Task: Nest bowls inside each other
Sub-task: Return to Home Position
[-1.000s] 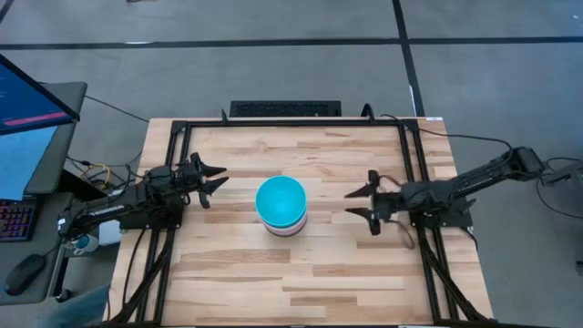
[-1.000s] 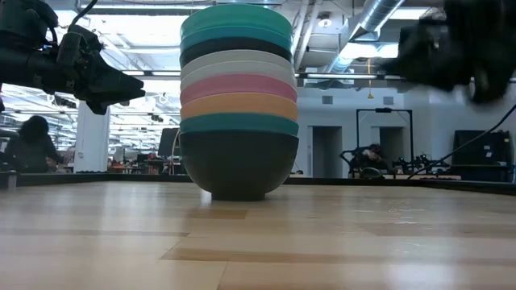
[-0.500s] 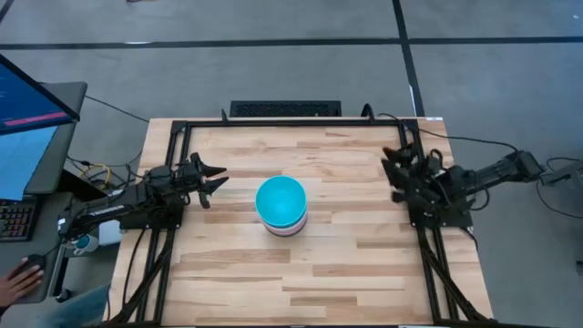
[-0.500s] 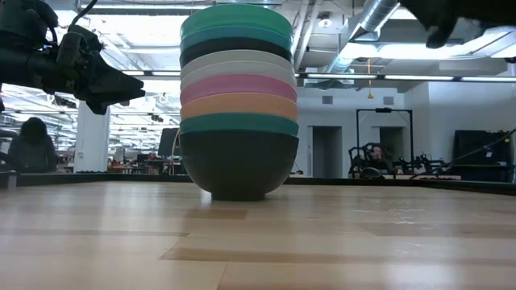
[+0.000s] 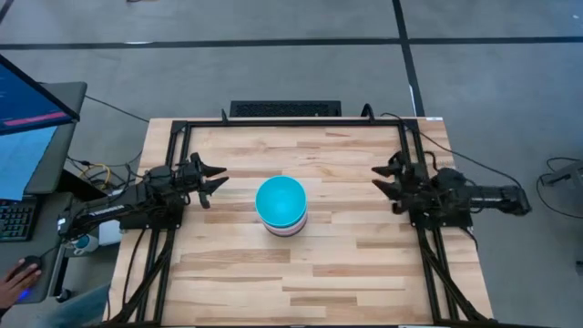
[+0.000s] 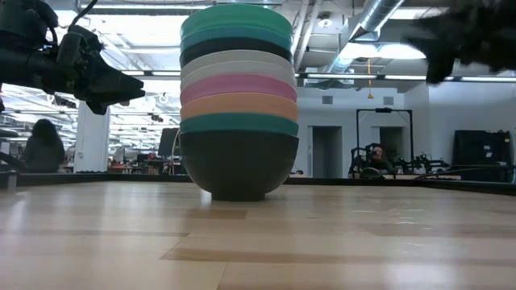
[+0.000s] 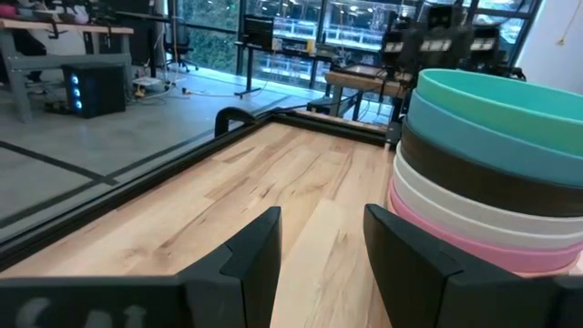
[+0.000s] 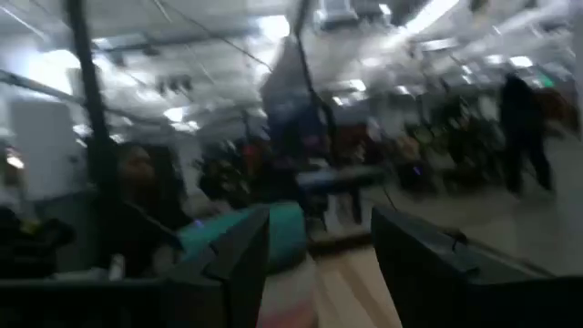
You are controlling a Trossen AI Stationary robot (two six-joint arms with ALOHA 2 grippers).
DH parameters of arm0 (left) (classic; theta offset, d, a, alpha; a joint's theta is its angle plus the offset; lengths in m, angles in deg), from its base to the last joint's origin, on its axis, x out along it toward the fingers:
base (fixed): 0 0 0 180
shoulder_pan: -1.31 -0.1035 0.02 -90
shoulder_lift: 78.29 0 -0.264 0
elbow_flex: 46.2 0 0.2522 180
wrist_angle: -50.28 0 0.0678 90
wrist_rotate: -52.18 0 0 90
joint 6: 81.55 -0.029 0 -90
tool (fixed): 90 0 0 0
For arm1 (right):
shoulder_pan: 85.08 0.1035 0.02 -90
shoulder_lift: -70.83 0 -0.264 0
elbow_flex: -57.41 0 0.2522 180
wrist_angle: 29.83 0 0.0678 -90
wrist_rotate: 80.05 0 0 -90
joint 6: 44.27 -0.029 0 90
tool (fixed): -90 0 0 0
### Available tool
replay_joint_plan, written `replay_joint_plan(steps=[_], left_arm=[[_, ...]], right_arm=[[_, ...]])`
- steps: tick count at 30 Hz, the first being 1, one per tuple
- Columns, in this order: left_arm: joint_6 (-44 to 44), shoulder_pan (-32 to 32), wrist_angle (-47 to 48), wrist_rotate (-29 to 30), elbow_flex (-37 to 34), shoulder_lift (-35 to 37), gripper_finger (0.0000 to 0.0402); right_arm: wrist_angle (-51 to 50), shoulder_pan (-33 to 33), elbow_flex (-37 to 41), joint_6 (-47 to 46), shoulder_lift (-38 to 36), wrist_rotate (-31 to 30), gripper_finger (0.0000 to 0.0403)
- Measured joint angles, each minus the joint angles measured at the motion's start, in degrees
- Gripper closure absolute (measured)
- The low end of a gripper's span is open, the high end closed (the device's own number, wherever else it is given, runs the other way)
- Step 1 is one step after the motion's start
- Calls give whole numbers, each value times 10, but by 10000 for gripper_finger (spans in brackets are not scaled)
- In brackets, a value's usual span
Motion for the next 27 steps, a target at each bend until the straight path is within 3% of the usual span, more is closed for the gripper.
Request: replay_joint_plan(steps=[5, 9, 12, 27], left_arm=[[0, 0, 0, 0, 0, 0, 253], [0, 0, 0, 0, 0, -3, 253], [0, 0, 1, 0, 0, -4, 253], [0, 0, 1, 0, 0, -4, 253]], right_arm=[[-125, -48, -1, -43, 10, -37, 187], [-194, -81, -3, 40, 10, -34, 187], [-197, -95, -4, 76, 24, -28, 187], [-202, -102, -4, 80, 28, -31, 187]])
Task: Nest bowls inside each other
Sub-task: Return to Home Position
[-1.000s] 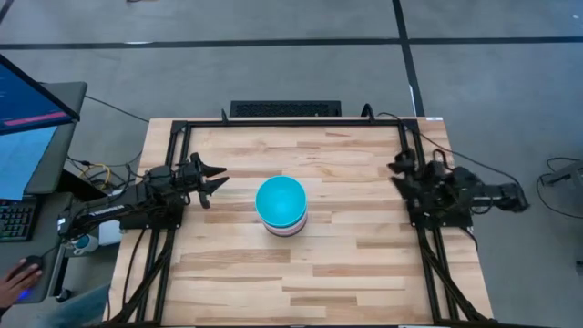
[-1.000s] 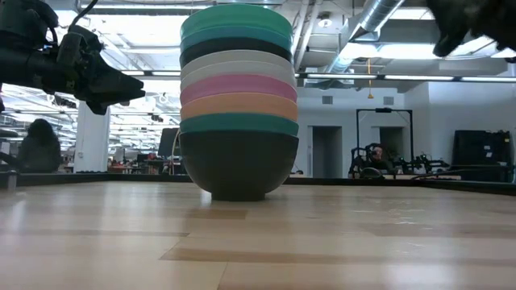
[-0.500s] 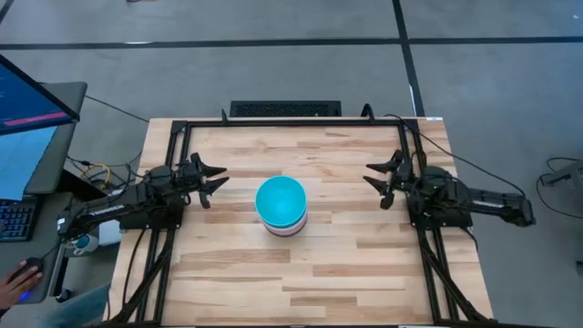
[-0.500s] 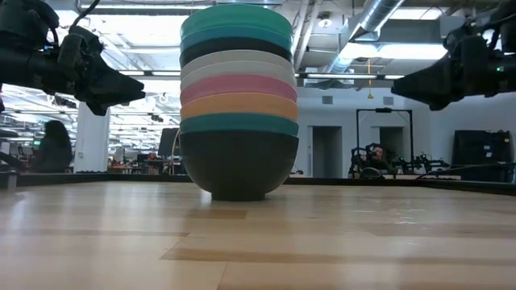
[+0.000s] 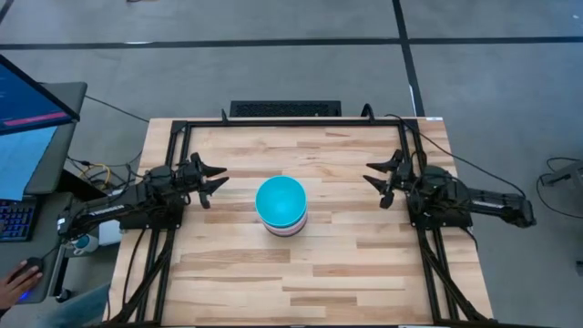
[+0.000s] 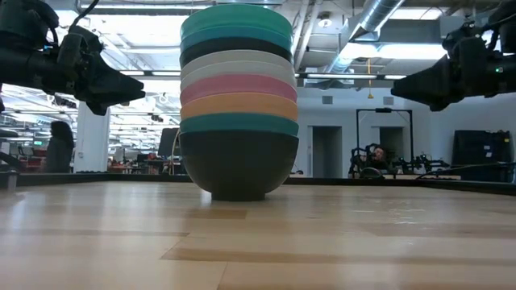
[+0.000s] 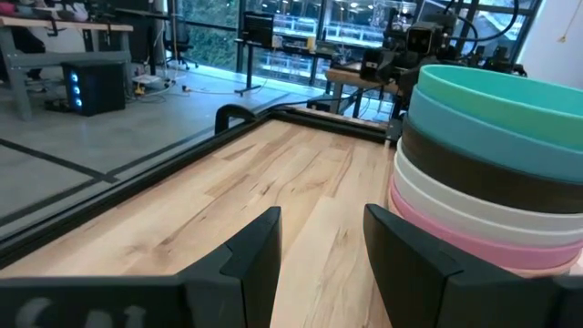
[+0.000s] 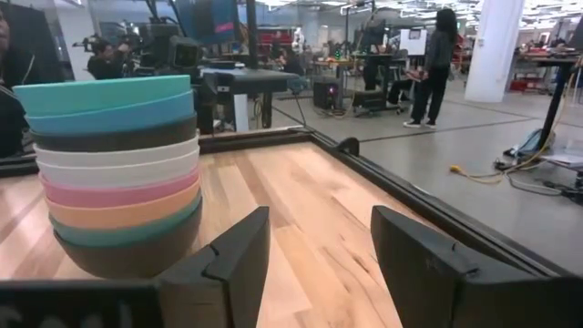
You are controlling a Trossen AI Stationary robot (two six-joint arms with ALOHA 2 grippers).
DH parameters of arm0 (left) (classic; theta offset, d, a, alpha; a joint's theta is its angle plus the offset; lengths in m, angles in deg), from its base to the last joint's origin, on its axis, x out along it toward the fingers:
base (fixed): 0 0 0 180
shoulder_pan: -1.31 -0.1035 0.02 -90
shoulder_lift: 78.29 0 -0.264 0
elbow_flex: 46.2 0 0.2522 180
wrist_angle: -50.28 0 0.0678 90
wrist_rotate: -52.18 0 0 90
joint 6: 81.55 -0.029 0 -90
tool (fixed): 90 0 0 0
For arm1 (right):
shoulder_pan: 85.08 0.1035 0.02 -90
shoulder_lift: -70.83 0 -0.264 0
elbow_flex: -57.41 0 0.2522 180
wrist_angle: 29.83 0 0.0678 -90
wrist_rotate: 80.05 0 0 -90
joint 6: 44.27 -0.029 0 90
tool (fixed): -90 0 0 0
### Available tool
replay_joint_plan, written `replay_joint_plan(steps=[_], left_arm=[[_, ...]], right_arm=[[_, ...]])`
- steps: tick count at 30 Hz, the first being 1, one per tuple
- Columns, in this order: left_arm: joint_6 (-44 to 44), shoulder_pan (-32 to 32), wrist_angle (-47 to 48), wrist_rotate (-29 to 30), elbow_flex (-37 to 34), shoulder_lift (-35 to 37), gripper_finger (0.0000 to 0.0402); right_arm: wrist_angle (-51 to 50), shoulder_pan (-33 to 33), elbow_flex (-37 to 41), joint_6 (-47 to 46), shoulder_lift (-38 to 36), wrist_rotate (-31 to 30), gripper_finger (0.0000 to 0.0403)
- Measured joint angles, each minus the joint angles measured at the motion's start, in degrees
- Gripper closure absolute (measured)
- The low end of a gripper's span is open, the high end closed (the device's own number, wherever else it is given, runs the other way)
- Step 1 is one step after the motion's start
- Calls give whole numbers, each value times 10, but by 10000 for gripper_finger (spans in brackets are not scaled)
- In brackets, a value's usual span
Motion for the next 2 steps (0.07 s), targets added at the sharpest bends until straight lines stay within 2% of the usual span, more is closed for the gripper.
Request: replay_joint_plan(steps=[2], left_arm=[[0, 0, 0, 0, 0, 0, 253]], right_arm=[[0, 0, 0, 0, 0, 0, 187]])
